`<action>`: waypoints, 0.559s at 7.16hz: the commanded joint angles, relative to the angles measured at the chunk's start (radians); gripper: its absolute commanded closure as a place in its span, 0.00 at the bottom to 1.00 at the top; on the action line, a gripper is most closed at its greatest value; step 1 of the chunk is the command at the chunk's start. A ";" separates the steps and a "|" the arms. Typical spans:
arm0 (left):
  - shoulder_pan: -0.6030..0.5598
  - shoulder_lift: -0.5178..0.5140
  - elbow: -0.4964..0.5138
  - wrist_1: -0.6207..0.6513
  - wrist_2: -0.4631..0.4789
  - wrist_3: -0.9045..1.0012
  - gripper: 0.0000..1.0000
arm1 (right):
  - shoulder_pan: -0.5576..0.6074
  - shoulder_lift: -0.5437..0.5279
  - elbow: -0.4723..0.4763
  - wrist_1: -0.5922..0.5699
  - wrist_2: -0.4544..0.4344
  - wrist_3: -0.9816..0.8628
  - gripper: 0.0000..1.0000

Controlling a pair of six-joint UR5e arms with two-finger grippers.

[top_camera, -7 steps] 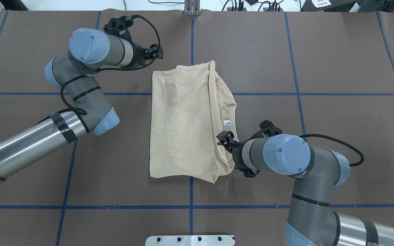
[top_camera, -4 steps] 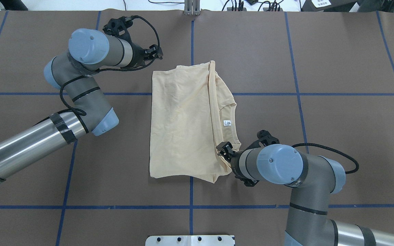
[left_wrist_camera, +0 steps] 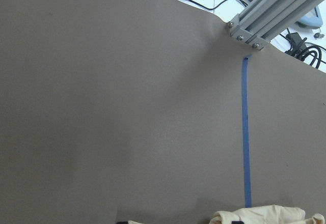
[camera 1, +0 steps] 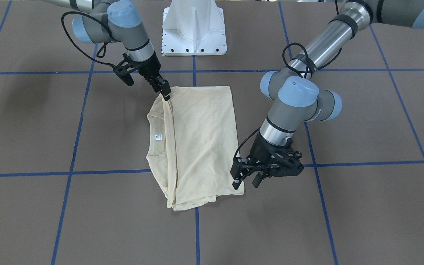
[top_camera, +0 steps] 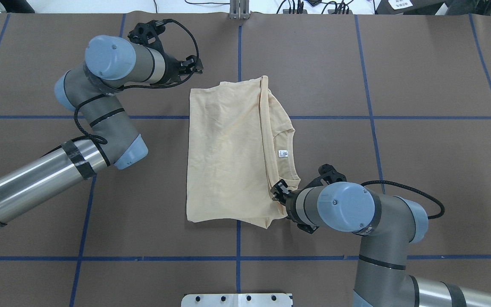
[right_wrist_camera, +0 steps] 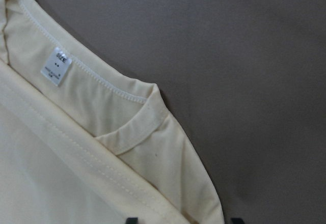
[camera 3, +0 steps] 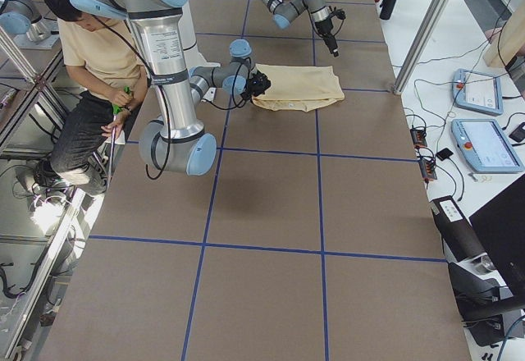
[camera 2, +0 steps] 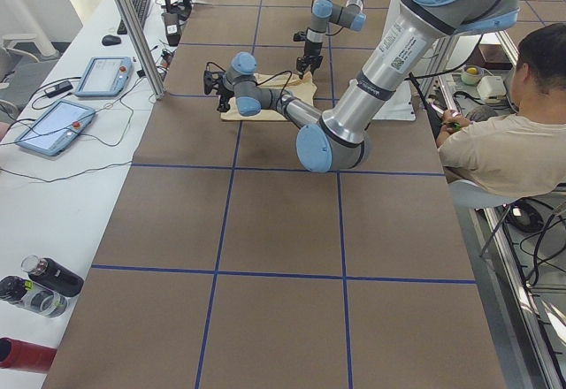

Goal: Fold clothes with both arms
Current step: 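Lower the right gripper to the shirt's near corner by the collar and grasp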

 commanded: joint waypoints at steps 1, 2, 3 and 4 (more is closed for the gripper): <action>0.000 0.000 -0.001 0.000 0.000 0.000 0.26 | -0.006 -0.001 -0.002 0.000 -0.001 0.000 0.22; 0.000 0.000 -0.001 0.000 0.000 0.000 0.26 | -0.006 0.004 -0.013 0.000 -0.004 0.000 0.21; 0.000 0.000 -0.001 0.000 0.000 0.000 0.26 | -0.006 0.006 -0.016 0.002 -0.006 0.000 0.21; 0.000 0.000 -0.001 0.000 0.000 0.000 0.26 | -0.006 0.007 -0.016 0.002 -0.006 0.002 0.22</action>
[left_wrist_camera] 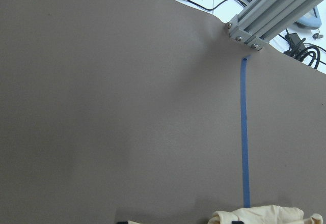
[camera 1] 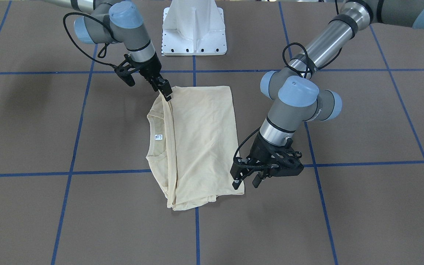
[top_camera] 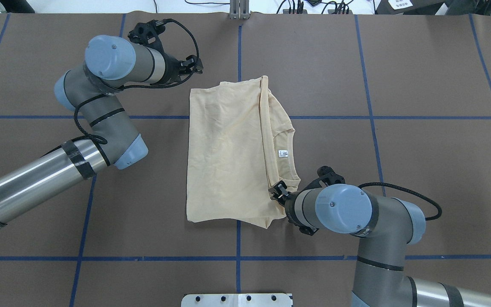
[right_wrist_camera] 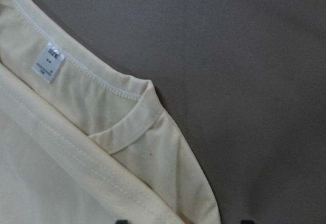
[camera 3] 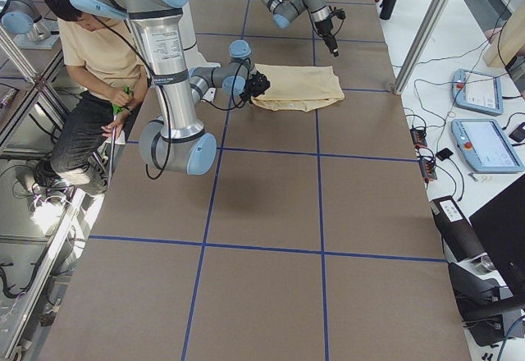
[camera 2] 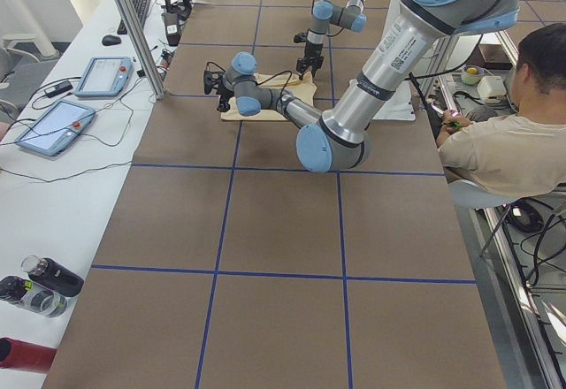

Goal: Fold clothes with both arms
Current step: 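Lower the right gripper to the shirt's near corner by the collar and grasp, then grasp the shirt's other near corner with the left gripper while the right holds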

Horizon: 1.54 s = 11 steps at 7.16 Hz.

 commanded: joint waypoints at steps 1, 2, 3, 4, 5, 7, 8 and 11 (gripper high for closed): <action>0.000 0.002 0.000 0.000 0.000 0.000 0.26 | -0.002 0.004 -0.002 0.002 -0.001 0.044 0.36; 0.000 0.002 0.000 0.000 0.000 0.000 0.26 | -0.002 0.005 -0.002 0.004 -0.001 0.084 0.75; 0.000 0.002 0.000 0.000 0.000 0.000 0.27 | -0.002 0.005 -0.007 0.007 -0.001 0.084 0.88; -0.002 0.003 0.000 0.002 0.000 0.000 0.28 | -0.003 0.007 -0.018 0.011 -0.001 0.085 0.90; -0.002 0.003 -0.005 0.002 0.000 0.000 0.28 | 0.001 0.014 -0.015 0.011 0.001 0.085 1.00; -0.002 0.011 -0.028 0.003 0.000 0.000 0.28 | 0.004 0.014 -0.009 0.011 0.002 0.084 1.00; -0.003 0.046 -0.081 0.005 -0.002 -0.002 0.28 | 0.009 0.014 0.008 0.002 0.007 0.084 1.00; 0.014 0.228 -0.296 0.003 -0.055 -0.160 0.28 | 0.010 -0.004 0.079 -0.053 0.013 0.084 1.00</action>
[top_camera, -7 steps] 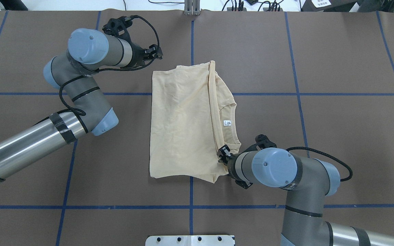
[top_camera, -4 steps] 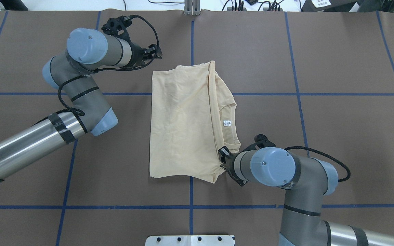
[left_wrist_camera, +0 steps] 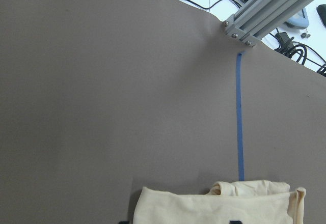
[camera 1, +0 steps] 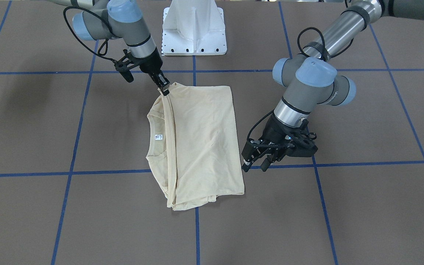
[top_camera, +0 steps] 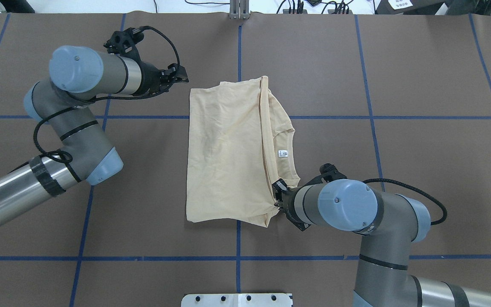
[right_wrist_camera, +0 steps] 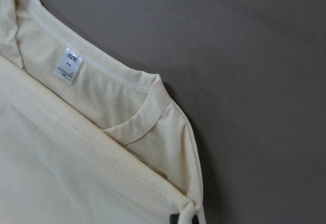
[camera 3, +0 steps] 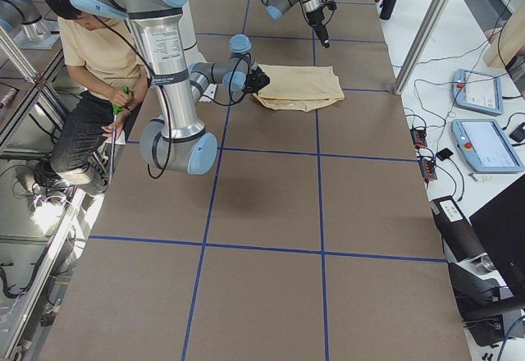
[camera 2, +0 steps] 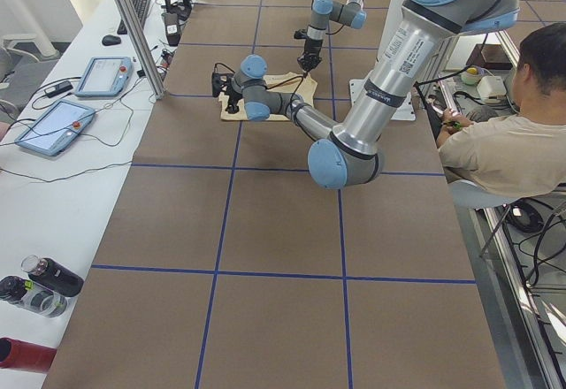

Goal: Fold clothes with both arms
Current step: 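Grasp the shirt's other near corner with the left gripper while the right holds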

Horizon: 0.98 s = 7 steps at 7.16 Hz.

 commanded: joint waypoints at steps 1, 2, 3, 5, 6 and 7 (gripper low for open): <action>0.050 0.101 -0.138 -0.001 -0.011 -0.194 0.28 | -0.001 -0.009 0.022 -0.026 0.001 0.000 1.00; 0.106 0.203 -0.253 -0.001 -0.003 -0.265 0.28 | -0.007 -0.017 0.026 -0.026 0.001 0.000 1.00; 0.189 0.292 -0.336 -0.003 0.008 -0.349 0.28 | -0.015 -0.021 0.040 -0.026 0.001 0.003 1.00; 0.353 0.328 -0.389 0.011 0.101 -0.557 0.31 | -0.021 -0.037 0.059 -0.026 0.001 0.003 1.00; 0.408 0.319 -0.397 0.046 0.109 -0.630 0.33 | -0.021 -0.037 0.059 -0.026 0.001 0.003 1.00; 0.438 0.309 -0.389 0.049 0.138 -0.635 0.35 | -0.021 -0.037 0.059 -0.026 0.001 0.003 1.00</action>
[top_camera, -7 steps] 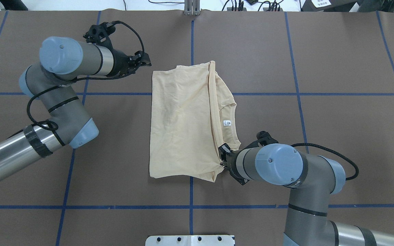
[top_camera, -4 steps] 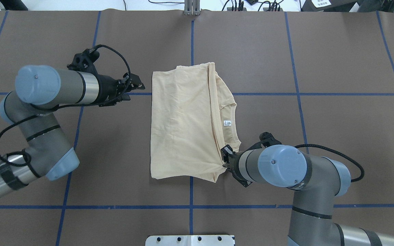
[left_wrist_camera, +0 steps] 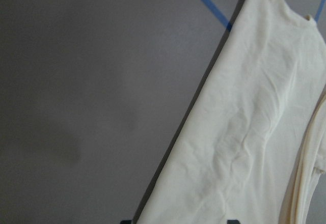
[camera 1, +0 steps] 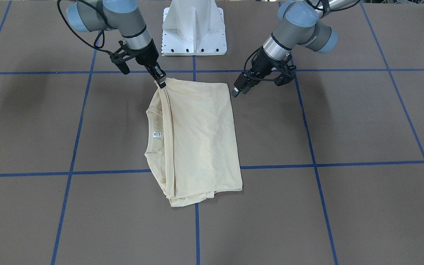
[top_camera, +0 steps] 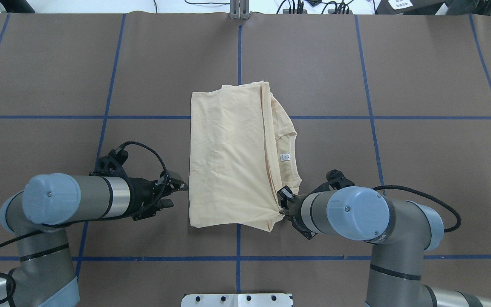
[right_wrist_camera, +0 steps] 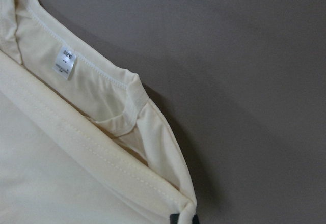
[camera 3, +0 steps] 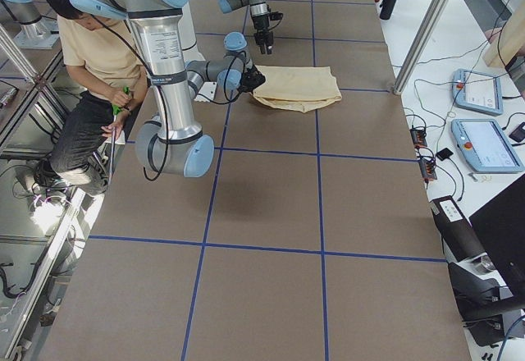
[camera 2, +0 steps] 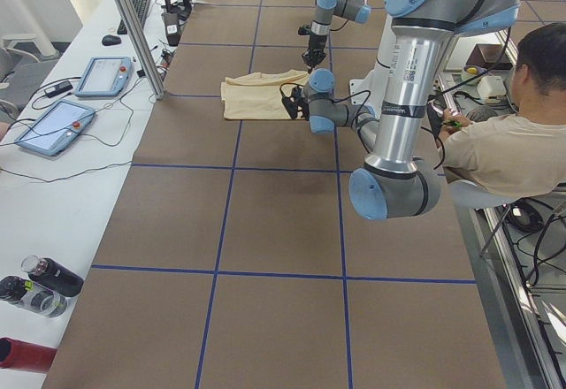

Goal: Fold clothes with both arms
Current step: 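Grasp the shirt's other near corner with the left gripper while the right holds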

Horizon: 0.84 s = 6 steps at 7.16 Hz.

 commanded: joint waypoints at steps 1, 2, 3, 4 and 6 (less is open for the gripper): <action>0.071 -0.017 0.011 0.018 0.031 -0.041 0.36 | -0.001 -0.001 0.001 0.000 0.000 0.000 1.00; 0.076 -0.020 0.014 0.019 0.031 -0.041 0.37 | -0.001 -0.001 0.001 0.000 0.000 0.000 1.00; 0.080 -0.020 0.015 0.020 0.031 -0.041 0.40 | -0.001 -0.001 0.001 0.000 0.000 0.000 1.00; 0.089 -0.019 0.017 0.020 0.033 -0.043 0.42 | -0.001 -0.001 0.001 0.000 0.000 0.000 1.00; 0.106 -0.019 0.023 0.020 0.033 -0.047 0.47 | -0.001 -0.001 0.001 0.002 0.000 0.000 1.00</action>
